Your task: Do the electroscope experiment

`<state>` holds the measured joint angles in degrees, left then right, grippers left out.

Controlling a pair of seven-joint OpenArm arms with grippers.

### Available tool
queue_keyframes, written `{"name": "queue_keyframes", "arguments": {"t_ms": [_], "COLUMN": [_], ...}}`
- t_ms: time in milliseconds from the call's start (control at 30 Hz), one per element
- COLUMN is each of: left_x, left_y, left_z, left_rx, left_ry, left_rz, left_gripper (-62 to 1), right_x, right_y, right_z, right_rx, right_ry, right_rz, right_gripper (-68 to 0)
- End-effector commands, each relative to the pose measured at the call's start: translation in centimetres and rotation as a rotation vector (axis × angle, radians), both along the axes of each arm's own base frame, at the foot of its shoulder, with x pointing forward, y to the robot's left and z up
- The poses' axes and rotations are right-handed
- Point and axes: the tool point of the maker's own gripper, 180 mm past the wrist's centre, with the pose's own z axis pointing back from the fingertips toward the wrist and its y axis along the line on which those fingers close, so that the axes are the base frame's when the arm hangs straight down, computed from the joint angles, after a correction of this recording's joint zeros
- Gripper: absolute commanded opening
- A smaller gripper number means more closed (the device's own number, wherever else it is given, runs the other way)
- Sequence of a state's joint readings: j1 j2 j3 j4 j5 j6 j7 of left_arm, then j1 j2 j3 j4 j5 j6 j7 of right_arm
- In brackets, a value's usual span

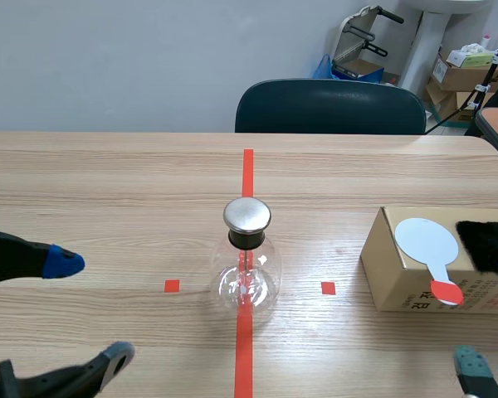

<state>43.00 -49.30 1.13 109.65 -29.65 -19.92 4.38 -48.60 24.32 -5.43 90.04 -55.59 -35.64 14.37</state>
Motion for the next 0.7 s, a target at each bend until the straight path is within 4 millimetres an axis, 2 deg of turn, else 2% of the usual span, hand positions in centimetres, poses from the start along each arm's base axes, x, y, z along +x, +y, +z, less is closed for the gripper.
{"name": "queue_keyframes", "arguments": {"t_ms": [0, 100, 233, 367, 667], "left_x": [-0.4, -1.2, -1.6, -1.9, -4.1], "left_y": [-0.7, -1.1, -1.7, -2.3, -4.2], "left_z": [0.5, 0.7, 1.8, 2.9, 5.1], "left_rx": [-0.022, -0.034, -0.093, -0.118, -0.213], "left_ry": [-0.007, 0.005, 0.006, 0.005, 0.01], "left_rz": [-0.038, -0.093, -0.133, -0.175, -0.313], "left_gripper": [1.4, 1.4, 1.4, 1.4, 1.4], "right_x": [0.8, 1.5, 2.4, 3.4, 5.4], "right_y": [-0.2, -0.1, -0.6, -1.2, -1.3], "right_z": [0.6, -0.2, -0.8, -0.9, -0.7], "right_rx": [-0.016, -0.017, -0.029, -0.047, -0.05], "right_ry": [-0.033, -0.032, -0.034, -0.052, -0.089], "right_rz": [0.0, -0.011, -0.046, -0.062, -0.066], "right_gripper": [0.4, 0.4, 0.4, 0.4, 0.4]}}
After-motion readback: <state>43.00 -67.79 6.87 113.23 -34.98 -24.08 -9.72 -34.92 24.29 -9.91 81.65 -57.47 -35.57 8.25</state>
